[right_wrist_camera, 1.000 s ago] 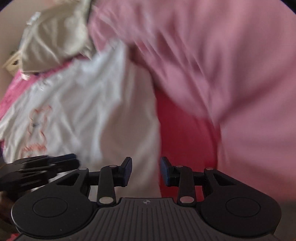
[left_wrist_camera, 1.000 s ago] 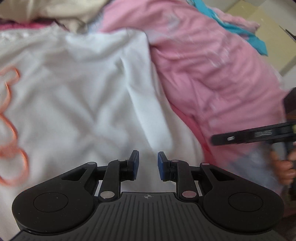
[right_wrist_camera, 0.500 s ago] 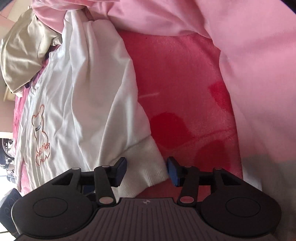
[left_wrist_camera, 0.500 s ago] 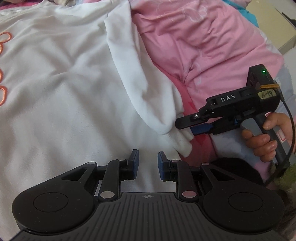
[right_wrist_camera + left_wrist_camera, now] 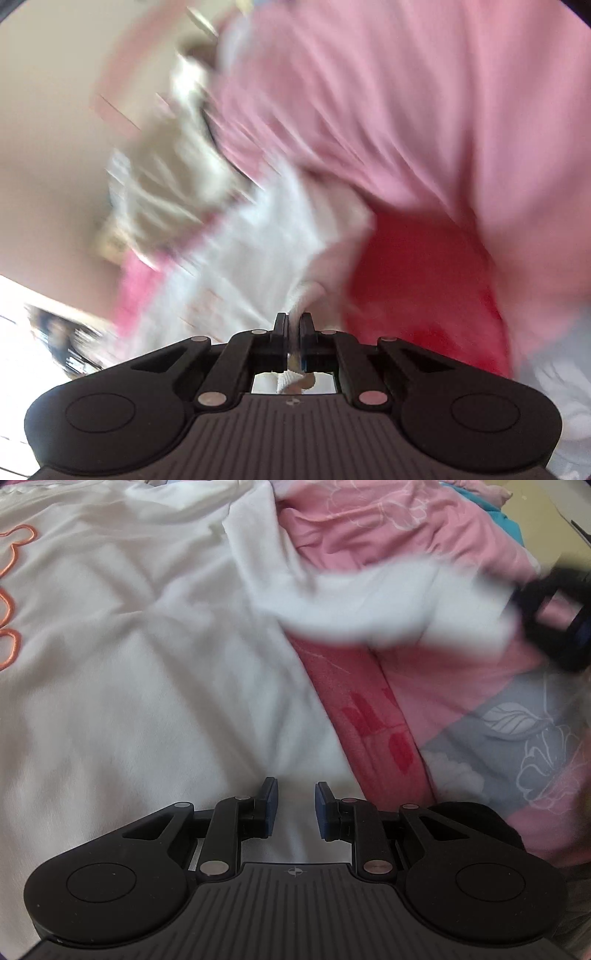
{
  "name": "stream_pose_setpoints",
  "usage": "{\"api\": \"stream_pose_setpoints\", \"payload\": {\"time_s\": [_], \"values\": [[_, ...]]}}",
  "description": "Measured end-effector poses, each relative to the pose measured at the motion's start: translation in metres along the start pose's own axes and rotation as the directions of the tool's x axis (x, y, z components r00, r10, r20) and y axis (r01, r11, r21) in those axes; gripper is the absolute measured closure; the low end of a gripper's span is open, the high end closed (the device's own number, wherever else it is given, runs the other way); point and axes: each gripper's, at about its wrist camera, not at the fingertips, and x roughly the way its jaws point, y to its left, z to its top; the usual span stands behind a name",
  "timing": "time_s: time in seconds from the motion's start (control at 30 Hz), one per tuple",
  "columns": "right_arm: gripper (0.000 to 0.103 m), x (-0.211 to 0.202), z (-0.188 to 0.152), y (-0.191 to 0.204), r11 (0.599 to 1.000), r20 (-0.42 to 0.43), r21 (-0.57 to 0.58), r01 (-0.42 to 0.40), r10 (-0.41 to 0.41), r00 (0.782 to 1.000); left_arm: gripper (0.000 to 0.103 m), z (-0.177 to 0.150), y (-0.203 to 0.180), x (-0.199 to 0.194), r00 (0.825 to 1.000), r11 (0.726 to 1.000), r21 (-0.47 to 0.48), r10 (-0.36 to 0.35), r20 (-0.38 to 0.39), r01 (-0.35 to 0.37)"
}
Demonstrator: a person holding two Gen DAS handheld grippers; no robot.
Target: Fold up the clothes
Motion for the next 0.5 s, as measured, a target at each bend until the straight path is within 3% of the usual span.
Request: {"api": "stream_pose_setpoints", "payload": {"time_s": [0.1, 0.23, 0.4, 0.5], "values": [[0.097, -0.021, 0.024, 0.028, 0.989, 0.104, 0.019, -0.149, 0.146, 0.984, 0.082, 0.000, 0.001, 0.000, 1.000, 1.000, -0.009, -0.001, 0.003, 0.001], [0.097, -0.033, 0.049, 0.056, 0.952, 0.167, 0.040, -0.305, 0.294, 0.941, 0.082, 0.004, 0.001, 0.002, 1.000, 1.000, -0.016, -0.002, 0.004, 0.002], [0.097, -0.035, 0.056, 0.078, 0.933, 0.167, 0.027, -0.359, 0.350, 0.922, 0.082, 0.004, 0.005, 0.003, 1.000, 1.000, -0.019, -0.010, 0.007, 0.010], [0.097, -0.030, 0.045, 0.081, 0.930, 0.119, 0.029, -0.365, 0.360, 0.925, 0.082, 0.006, 0.010, 0.001, 1.000, 0.999, -0.044, -0.026, 0.009, 0.027]]}}
